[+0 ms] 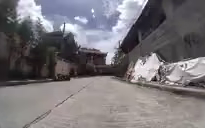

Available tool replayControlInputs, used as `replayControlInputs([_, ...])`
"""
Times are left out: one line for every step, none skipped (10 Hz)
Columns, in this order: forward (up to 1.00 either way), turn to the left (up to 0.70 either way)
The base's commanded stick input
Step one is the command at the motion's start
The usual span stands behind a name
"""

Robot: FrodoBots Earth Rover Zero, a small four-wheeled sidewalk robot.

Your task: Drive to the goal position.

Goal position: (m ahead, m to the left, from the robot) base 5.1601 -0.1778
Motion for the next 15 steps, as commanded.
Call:
replayControlInputs([0.70, 0.00])
replayControlInputs([0.70, 0.00])
replayControlInputs([0.70, 0.00])
replayControlInputs([0.70, 0.00])
replayControlInputs([0.70, 0.00])
replayControlInputs([0.70, 0.00])
replayControlInputs([0.70, 0.00])
replayControlInputs([0.70, 0.00])
replayControlInputs([0.70, 0.00])
replayControlInputs([0.70, 0.00])
replayControlInputs([0.70, 0.00])
replayControlInputs([0.70, 0.00])
replayControlInputs([0.70, 0.00])
replayControlInputs([0.70, 0.00])
replayControlInputs([0.70, 0.00])
